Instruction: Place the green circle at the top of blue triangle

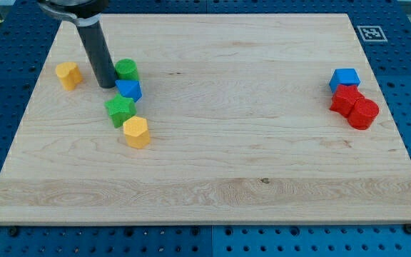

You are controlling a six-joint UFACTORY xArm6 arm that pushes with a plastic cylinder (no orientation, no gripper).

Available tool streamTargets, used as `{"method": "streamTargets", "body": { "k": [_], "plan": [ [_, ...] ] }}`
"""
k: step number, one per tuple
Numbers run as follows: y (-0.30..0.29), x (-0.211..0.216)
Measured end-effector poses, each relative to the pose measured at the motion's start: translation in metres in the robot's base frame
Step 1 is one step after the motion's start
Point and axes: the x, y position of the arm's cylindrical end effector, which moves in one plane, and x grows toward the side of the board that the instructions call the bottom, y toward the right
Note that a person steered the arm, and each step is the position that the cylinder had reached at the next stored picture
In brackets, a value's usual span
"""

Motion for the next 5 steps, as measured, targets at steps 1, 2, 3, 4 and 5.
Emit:
{"method": "streamTargets", "body": {
  "k": [1,2,3,4,5],
  "plan": [
    [-0.001,0.000],
    [-0.023,-0.019],
    [-0.025,-0.046],
    [-0.008,-0.050],
    [-0.004,-0.049]
  ]
}}
